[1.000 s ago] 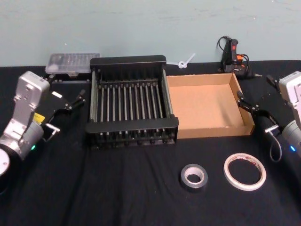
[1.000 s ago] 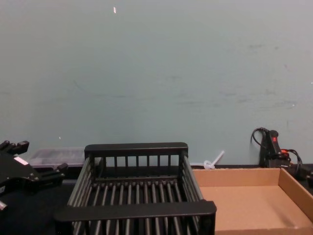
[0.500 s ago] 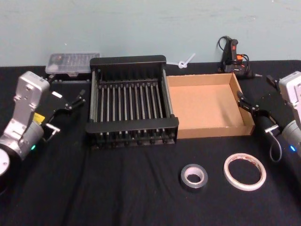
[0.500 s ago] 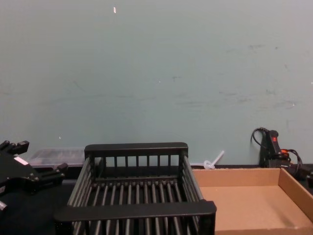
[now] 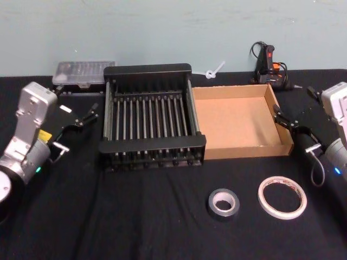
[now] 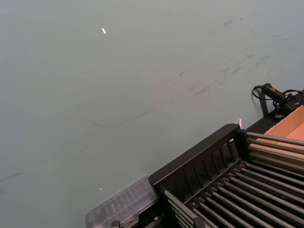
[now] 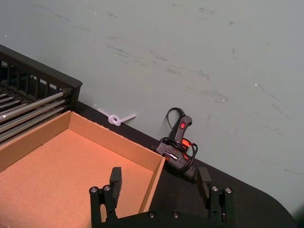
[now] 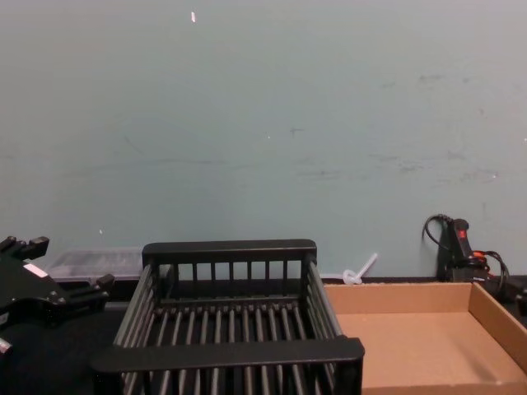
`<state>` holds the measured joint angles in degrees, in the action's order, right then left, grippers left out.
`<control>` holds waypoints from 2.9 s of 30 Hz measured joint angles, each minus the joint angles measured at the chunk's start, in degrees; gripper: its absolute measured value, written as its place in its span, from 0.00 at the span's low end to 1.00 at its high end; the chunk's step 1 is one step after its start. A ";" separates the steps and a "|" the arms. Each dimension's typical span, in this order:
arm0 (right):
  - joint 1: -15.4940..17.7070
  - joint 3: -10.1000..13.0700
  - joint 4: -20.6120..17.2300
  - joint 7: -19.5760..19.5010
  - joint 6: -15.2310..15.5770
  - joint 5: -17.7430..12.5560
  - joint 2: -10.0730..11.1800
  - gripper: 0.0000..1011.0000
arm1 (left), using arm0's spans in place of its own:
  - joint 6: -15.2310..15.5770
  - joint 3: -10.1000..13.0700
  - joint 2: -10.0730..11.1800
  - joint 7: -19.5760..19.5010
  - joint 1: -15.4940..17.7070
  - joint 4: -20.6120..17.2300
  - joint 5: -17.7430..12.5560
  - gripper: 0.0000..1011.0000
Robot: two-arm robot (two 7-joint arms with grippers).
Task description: Pick up the white tape and place it into the black box , Pick up the silver tape and place it into the brown box.
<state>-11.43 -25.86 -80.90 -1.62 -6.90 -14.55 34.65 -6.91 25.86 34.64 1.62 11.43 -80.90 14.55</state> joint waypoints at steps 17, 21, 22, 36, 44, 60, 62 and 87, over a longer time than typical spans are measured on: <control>0.00 0.01 0.00 0.01 0.00 0.00 -0.01 0.99 | 0.00 0.00 0.00 0.00 0.00 0.00 0.00 0.99; 0.27 0.92 -0.14 0.81 0.85 -0.14 -0.19 0.99 | 0.00 0.00 0.00 0.00 0.00 0.00 0.00 0.99; 0.36 1.09 -0.23 0.91 1.09 -0.20 -0.19 0.99 | 0.00 0.00 0.00 0.00 0.00 0.00 0.00 0.99; 5.89 6.43 -7.70 4.53 5.83 -4.82 2.58 0.99 | 0.00 0.00 0.00 0.00 0.00 0.00 0.00 0.99; 12.12 10.67 -14.63 6.68 8.41 -8.74 5.58 0.99 | 0.00 0.00 0.00 0.00 0.00 0.00 0.00 0.99; 22.24 15.82 -22.14 9.86 12.08 -11.29 9.31 0.99 | 0.00 0.00 0.00 0.00 0.00 -0.01 0.00 0.99; 22.80 15.85 -22.42 10.26 12.35 -11.05 9.49 0.99 | 0.00 0.00 0.00 0.00 0.00 0.00 0.00 0.99; 24.53 15.43 -20.46 15.75 19.51 -11.39 6.82 0.99 | 0.00 0.00 0.00 0.00 0.00 0.00 0.00 0.99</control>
<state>13.10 -10.43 -101.36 14.13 12.61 -25.94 41.46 -6.91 25.86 34.64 1.62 11.43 -80.90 14.55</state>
